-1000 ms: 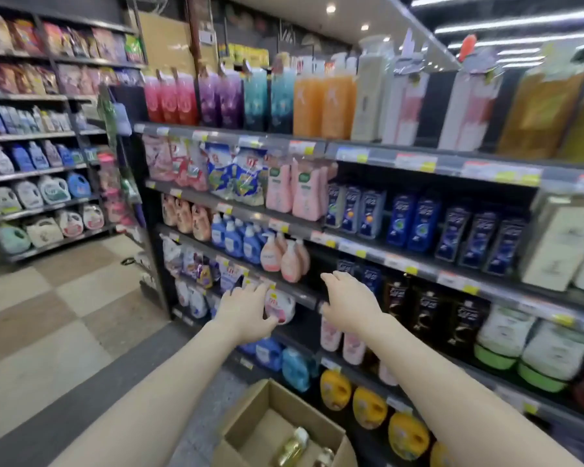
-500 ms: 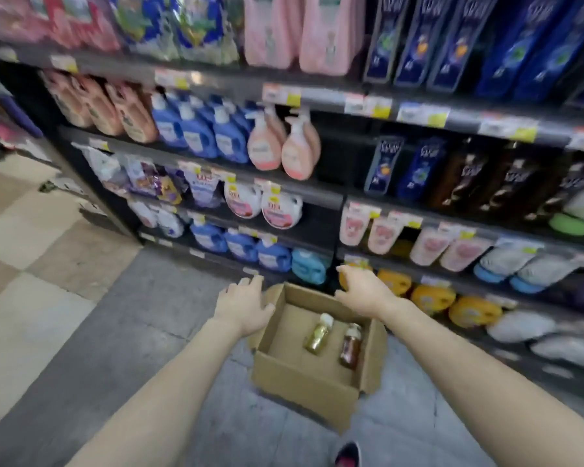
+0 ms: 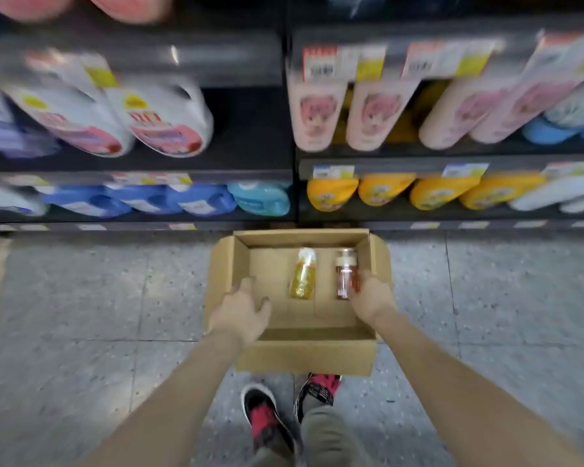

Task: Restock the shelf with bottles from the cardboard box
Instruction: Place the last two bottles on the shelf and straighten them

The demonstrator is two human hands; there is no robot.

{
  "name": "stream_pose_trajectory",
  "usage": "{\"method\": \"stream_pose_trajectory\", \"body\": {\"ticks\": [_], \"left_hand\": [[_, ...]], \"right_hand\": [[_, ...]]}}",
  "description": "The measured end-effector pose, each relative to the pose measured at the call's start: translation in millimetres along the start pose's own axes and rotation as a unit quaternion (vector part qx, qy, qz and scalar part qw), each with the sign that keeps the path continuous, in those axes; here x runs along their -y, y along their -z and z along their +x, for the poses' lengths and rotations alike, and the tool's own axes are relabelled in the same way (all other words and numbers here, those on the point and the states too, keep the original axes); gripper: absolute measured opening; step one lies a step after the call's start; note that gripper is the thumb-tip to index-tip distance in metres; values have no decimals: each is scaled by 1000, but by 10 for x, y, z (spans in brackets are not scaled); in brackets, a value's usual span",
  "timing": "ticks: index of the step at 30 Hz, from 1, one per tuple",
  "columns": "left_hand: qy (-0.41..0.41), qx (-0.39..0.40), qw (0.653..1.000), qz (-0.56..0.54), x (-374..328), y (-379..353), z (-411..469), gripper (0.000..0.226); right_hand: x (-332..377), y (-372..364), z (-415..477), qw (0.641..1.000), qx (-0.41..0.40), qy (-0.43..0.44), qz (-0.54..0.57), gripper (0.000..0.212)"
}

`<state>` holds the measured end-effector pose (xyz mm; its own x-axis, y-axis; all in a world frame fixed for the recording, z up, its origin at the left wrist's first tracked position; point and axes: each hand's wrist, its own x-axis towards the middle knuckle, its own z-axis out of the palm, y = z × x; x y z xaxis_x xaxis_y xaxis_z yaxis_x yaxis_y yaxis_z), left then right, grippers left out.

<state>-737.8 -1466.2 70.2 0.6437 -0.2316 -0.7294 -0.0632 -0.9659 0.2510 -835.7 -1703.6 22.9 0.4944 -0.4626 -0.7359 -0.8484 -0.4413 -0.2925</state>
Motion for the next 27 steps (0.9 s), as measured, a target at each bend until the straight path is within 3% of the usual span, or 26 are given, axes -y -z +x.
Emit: {"method": "stream_pose_trajectory", "body": {"ticks": [11, 16, 20, 25, 27], "left_hand": [[-67, 27, 994, 86, 363, -1843, 2375, 55], [-93, 18, 989, 109, 506, -2451, 2988, 52], [-66, 4, 997, 32, 505, -2644, 3284, 61], [-58, 22, 998, -13, 432, -2767, 3473, 64], [-54, 31, 998, -29, 411, -2793, 3505, 65]], "right_hand": [[-623, -1571, 2183, 983, -94, -148, 60, 44], [-854, -2175, 2676, 977, -131, -167, 34, 75], [-992, -2323, 2838, 969, -209, -132, 4, 63], [-943, -2380, 2894, 968, -218, -64, 104, 57], [-930, -2365, 2912, 953, -239, -57, 177, 39]]}}
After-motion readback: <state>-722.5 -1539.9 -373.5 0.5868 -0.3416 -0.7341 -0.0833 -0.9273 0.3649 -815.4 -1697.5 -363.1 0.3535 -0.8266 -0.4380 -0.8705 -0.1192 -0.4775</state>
